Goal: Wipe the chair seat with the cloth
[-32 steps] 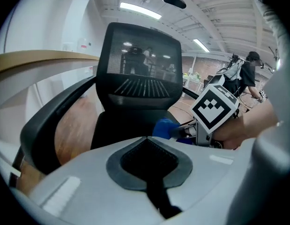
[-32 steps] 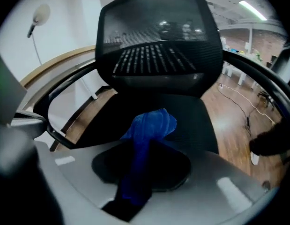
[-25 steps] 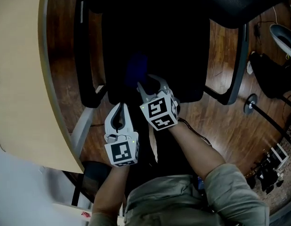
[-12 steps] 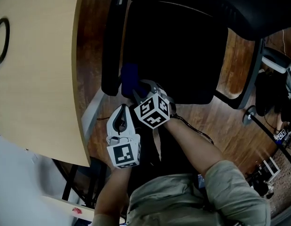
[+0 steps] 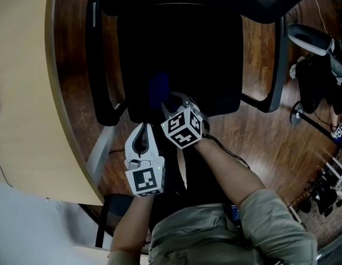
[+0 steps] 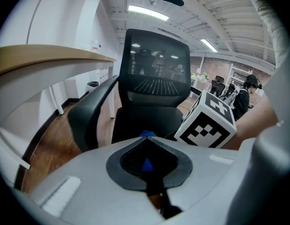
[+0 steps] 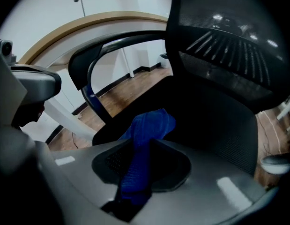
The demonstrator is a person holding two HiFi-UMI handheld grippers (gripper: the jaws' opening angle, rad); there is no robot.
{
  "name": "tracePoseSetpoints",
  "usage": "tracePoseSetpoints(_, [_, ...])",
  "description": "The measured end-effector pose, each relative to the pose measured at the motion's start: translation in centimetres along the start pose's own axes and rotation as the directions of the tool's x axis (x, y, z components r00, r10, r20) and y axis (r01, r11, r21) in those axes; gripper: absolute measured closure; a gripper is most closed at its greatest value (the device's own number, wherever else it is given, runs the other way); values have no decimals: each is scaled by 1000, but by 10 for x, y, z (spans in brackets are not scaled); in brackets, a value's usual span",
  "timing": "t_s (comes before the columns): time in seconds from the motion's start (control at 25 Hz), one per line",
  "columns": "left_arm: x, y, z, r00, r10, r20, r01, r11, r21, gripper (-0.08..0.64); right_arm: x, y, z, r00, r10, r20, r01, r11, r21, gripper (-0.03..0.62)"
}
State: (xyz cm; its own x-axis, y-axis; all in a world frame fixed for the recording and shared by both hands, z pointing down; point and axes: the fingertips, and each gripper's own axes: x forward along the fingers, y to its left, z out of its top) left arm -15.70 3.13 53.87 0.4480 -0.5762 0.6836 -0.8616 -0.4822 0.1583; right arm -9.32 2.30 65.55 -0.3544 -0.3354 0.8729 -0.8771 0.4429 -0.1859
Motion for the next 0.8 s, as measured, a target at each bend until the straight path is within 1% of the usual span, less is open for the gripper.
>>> tracePoseSetpoints(0.08, [11, -19, 6, 999, -49, -12, 49, 998, 33, 555, -11, -26, -12, 999, -47, -2, 47, 997, 67, 502])
tracePoseSetpoints(0.16, [20, -38, 11, 996, -89, -20, 91, 994, 64, 555, -24, -52, -26, 996, -94, -7, 94, 987, 131, 502])
tracePoseSetpoints(0.24, [29, -57, 16, 992, -127, -27, 129, 987, 91, 555, -39, -78, -42, 990, -143, -14, 143, 971, 193, 502])
tracePoseSetpoints(0.32, [36, -74, 21, 985, -169, -37, 172, 978, 122, 555, -54, -101, -57, 981, -195, -19, 193, 945, 265, 502])
tracePoseSetpoints(0.44, [46, -94, 28, 971, -232, -55, 238, 955, 176, 555, -73, -129, -79, 962, -272, -35, 265, 888, 376, 502])
tracePoseSetpoints(0.56, [55, -122, 35, 961, -269, -63, 277, 938, 207, 555, -93, -157, -106, 945, -321, -61, 311, 829, 465, 502])
tracePoseSetpoints(0.68, [63, -142, 37, 949, -301, -88, 314, 921, 230, 555, -108, -178, -135, 925, -366, -101, 357, 752, 554, 503])
tracePoseSetpoints(0.8, [66, -152, 36, 944, -318, -86, 329, 913, 240, 555, -117, -186, -160, 906, -400, -136, 391, 672, 629, 503])
